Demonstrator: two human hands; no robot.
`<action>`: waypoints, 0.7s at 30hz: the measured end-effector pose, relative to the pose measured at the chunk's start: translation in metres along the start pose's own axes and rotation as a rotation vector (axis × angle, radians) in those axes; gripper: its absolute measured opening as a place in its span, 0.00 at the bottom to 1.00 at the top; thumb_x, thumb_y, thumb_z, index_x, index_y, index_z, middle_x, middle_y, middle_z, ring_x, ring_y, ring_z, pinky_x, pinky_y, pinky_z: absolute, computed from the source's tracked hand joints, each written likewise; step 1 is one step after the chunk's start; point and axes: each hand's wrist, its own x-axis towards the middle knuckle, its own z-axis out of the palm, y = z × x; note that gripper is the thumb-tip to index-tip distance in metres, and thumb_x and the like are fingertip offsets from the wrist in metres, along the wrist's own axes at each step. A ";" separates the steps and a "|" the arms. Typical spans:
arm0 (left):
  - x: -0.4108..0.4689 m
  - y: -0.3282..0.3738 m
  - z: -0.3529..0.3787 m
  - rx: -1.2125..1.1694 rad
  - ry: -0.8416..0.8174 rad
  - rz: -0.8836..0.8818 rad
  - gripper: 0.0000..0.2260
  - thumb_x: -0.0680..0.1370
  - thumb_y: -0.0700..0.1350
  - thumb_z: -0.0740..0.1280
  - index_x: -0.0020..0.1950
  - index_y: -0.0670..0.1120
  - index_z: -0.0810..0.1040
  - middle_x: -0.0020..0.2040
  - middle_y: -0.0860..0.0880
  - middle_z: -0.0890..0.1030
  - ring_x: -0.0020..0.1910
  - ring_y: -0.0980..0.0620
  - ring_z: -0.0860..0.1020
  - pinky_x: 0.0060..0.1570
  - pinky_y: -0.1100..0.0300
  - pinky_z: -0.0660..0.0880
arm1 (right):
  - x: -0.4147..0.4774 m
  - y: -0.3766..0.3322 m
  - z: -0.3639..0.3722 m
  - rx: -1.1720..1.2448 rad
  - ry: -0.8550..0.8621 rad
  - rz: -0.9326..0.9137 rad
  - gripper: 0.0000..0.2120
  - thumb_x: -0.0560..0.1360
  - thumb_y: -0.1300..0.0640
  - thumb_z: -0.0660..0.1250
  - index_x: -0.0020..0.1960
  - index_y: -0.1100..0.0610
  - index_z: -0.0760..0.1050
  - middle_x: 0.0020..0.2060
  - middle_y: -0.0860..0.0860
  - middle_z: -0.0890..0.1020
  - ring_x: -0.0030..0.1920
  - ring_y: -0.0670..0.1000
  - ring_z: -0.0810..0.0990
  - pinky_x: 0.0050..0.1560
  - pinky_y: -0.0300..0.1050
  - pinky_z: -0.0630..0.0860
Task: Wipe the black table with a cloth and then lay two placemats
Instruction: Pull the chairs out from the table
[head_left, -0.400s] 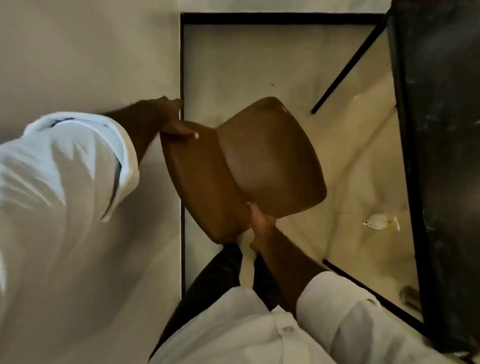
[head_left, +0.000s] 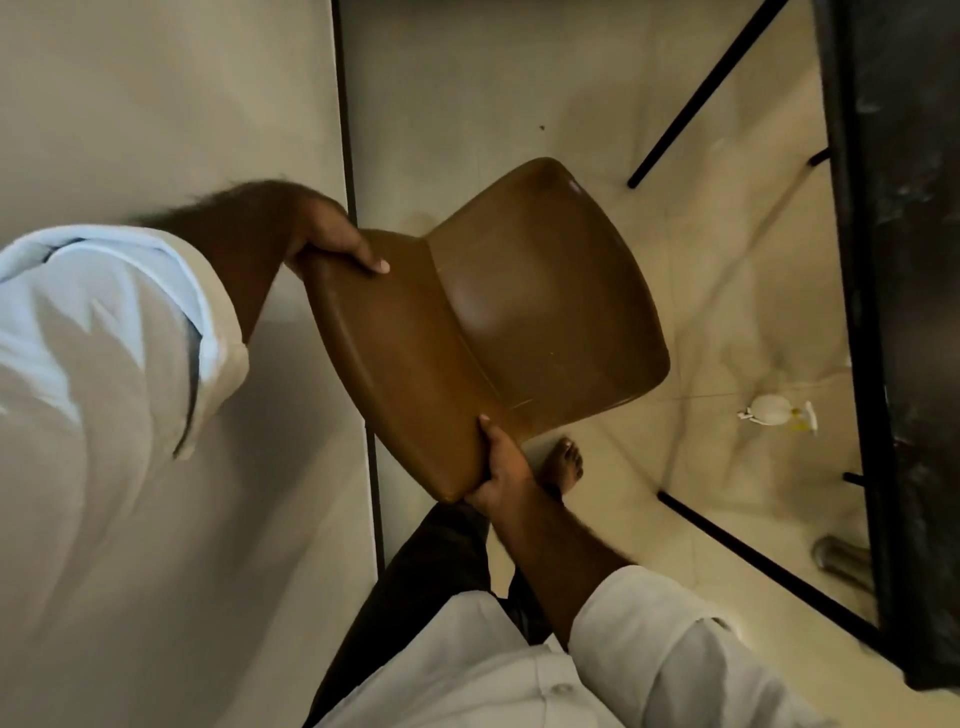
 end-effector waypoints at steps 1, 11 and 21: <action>0.000 0.000 -0.001 -0.001 -0.015 -0.006 0.29 0.76 0.51 0.83 0.70 0.38 0.81 0.62 0.34 0.85 0.60 0.30 0.85 0.64 0.35 0.82 | -0.003 0.000 0.002 0.028 -0.016 0.015 0.29 0.78 0.48 0.80 0.75 0.51 0.75 0.63 0.60 0.86 0.59 0.67 0.85 0.51 0.69 0.81; -0.007 0.052 -0.006 -0.086 0.025 0.109 0.26 0.75 0.42 0.83 0.70 0.38 0.79 0.64 0.35 0.83 0.61 0.33 0.84 0.60 0.39 0.84 | -0.033 -0.042 -0.015 0.071 0.077 -0.060 0.20 0.83 0.54 0.76 0.71 0.56 0.74 0.52 0.59 0.82 0.50 0.63 0.82 0.57 0.65 0.80; -0.041 0.209 0.007 0.095 0.075 0.266 0.18 0.76 0.45 0.83 0.59 0.39 0.82 0.59 0.35 0.85 0.60 0.33 0.85 0.68 0.37 0.82 | -0.047 -0.109 -0.072 0.222 0.073 -0.128 0.24 0.84 0.52 0.74 0.77 0.54 0.73 0.63 0.62 0.83 0.47 0.64 0.82 0.39 0.62 0.79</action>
